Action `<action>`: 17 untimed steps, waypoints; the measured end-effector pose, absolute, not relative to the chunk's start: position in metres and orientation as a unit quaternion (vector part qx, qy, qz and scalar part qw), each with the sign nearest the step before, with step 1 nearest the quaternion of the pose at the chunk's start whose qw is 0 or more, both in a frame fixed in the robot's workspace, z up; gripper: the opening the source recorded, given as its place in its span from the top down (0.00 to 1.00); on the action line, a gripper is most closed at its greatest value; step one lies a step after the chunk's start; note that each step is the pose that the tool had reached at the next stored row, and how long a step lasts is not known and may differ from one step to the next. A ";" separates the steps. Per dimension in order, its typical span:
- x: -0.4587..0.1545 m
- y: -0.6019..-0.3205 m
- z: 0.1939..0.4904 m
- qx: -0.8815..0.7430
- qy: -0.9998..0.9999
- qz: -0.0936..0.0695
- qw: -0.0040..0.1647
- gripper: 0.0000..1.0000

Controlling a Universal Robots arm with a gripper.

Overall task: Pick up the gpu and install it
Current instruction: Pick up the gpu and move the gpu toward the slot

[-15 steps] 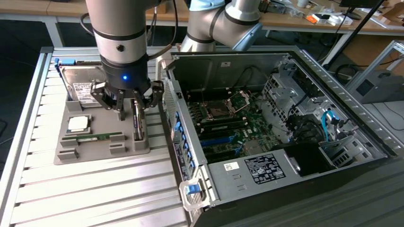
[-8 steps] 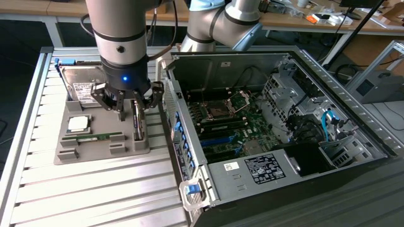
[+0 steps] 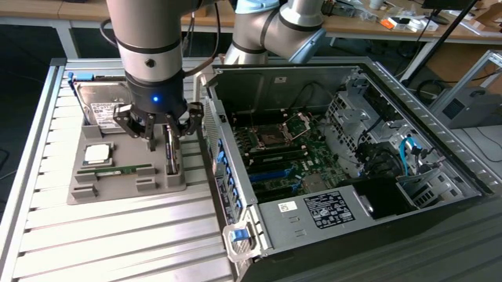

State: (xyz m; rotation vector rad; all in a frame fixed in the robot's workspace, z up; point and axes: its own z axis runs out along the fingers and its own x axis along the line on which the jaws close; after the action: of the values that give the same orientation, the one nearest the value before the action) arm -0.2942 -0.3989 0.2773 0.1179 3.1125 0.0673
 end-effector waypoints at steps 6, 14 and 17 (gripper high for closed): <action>-0.294 -0.399 0.276 0.038 0.999 0.022 0.013 0.52; -0.294 -0.399 0.273 0.038 0.999 0.022 0.013 0.52; -0.294 -0.399 0.272 0.038 0.999 0.022 0.013 0.52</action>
State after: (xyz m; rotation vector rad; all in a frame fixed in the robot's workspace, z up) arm -0.2942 -0.3989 0.2717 0.1179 3.1125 0.0673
